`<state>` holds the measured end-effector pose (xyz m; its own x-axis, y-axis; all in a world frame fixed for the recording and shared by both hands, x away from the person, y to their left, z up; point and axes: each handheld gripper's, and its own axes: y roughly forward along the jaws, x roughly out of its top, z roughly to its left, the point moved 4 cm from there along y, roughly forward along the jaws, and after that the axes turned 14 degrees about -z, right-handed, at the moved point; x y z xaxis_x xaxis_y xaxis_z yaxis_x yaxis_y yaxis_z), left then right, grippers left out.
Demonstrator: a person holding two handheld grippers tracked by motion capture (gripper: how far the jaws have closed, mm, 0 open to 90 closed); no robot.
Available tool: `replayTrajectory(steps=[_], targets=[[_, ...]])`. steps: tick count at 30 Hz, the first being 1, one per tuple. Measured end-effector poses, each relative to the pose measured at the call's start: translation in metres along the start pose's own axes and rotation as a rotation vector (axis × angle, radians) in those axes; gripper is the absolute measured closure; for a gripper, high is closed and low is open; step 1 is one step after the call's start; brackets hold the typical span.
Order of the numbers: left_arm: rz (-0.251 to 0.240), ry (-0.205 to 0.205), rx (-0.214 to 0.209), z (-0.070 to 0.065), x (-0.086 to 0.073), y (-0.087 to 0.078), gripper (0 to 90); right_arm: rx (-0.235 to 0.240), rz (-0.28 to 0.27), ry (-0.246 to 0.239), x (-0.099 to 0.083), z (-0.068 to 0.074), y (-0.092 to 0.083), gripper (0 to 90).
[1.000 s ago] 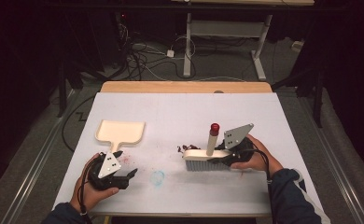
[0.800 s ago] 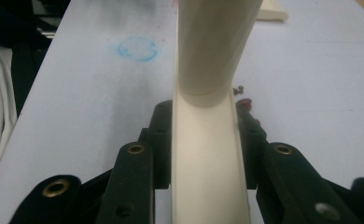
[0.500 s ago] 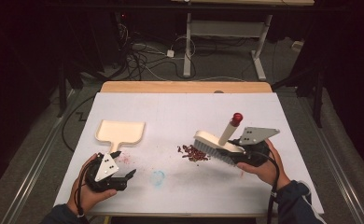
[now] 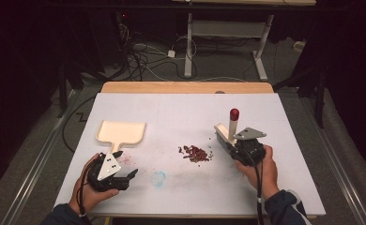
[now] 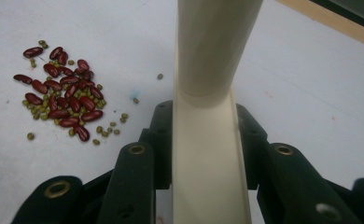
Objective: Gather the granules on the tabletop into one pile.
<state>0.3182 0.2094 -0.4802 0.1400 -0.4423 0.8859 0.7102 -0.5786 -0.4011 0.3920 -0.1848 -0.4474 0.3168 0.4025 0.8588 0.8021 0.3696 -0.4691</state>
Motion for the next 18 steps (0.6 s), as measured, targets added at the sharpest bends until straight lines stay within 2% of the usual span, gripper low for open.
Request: replayTrajectory(steps=[2, 4, 7, 10, 14, 17, 18], targets=[[0.001, 0.003, 0.000, 0.000, 0.000, 0.000, 19.9, -0.035, 0.000, -0.019, 0.004, 0.001, 0.005, 67.4], [-0.002, 0.001, 0.001, 0.000, 0.000, -0.002, 19.9, -0.035, -0.008, -0.021, 0.009, -0.001, 0.006, 67.4], [-0.003, -0.008, 0.003, 0.001, -0.002, -0.003, 19.9, -0.023, -0.035, -0.009, 0.014, -0.010, 0.001, 67.4], [-0.002, -0.016, 0.003, 0.002, -0.002, -0.001, 19.9, -0.070, -0.067, 0.007, 0.020, -0.024, 0.003, 67.4], [0.000, -0.009, 0.003, 0.001, -0.001, 0.000, 19.9, -0.146, -0.060, -0.009, 0.020, -0.036, 0.025, 67.4], [0.007, -0.009, 0.001, 0.000, -0.001, 0.002, 19.9, -0.150, -0.026, -0.018, 0.017, -0.033, 0.043, 67.4], [0.009, -0.010, 0.001, 0.000, -0.002, 0.002, 19.9, -0.136, -0.013, -0.024, 0.016, -0.029, 0.048, 67.4]])
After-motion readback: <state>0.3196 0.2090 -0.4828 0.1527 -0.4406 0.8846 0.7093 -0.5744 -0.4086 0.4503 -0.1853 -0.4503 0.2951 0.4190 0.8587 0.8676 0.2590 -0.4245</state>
